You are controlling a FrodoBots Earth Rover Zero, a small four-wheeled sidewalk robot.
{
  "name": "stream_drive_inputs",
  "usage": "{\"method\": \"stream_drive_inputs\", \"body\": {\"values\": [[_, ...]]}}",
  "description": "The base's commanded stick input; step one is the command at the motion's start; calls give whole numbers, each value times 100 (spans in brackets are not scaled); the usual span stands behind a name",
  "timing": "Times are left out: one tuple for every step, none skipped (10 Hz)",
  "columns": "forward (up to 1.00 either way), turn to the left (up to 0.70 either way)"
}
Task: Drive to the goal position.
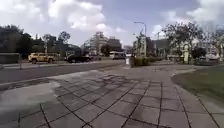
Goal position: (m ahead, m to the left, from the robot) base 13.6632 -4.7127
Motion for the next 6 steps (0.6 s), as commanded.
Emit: {"method": "stream_drive_inputs", "body": {"values": [[0, 0], [0, 0], [0, 0], [0, 0], [0, 0], [0, 0]]}}
